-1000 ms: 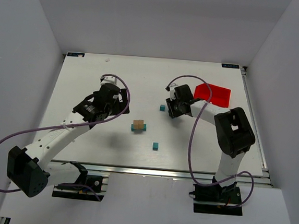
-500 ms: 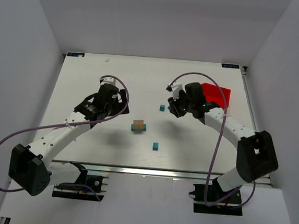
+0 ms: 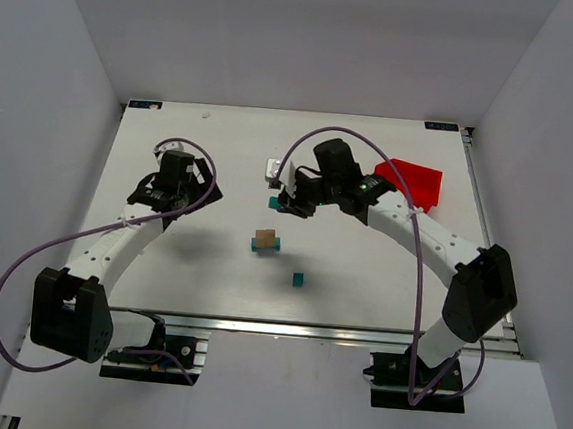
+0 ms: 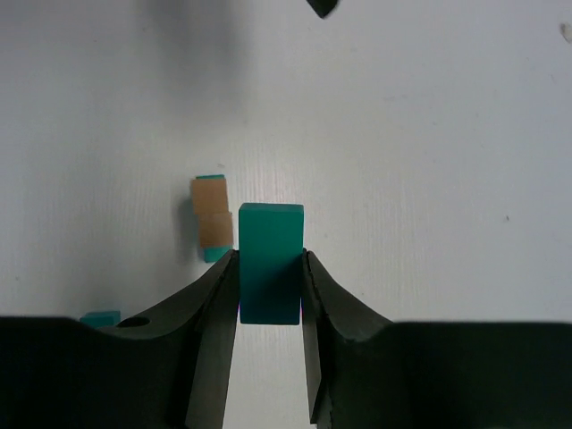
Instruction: Build the wood block tower
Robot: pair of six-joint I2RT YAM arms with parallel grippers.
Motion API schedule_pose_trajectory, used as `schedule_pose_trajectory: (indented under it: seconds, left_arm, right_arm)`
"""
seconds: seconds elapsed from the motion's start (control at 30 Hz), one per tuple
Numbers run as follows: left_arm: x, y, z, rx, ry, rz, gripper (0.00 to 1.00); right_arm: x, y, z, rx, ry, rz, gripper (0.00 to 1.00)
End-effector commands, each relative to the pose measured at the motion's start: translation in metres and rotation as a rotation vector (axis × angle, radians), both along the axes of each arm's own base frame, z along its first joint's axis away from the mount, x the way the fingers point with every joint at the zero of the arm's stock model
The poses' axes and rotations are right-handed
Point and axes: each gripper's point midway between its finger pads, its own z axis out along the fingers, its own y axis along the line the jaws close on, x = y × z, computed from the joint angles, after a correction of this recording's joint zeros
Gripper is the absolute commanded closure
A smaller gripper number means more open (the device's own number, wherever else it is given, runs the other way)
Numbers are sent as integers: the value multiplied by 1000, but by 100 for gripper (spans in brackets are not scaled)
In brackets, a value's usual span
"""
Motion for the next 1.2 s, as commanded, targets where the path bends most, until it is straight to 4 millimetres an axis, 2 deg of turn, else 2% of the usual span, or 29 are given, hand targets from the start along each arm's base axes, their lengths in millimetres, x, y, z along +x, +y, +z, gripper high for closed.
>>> schedule_pose_trajectory:
  seconds: [0.0,0.07,0.13,0.3,0.5,1.17]
  left_arm:
    - [4,2,20,-37,-55,29,2]
    - [-2,19,19,-4,-72,113,2]
    - [-7,28,32,8,-133,150,2]
    - [-15,36,42,8,-186,191,2]
    - [-14,36,33,25,-155,193,2]
    - [-10,33,27,25,-143,175,2]
  right_arm:
    - [-19,20,2,-32,4,144,90]
    - [-23,24,-17,-102,36,154,90]
    - [-22,32,-26,-144,40,151,90]
    - [-18,41,-41,-209,77,117,90]
    - [-25,47,-61,-271,76,149,88]
    - [-23,51,-83,-302,83,118,85]
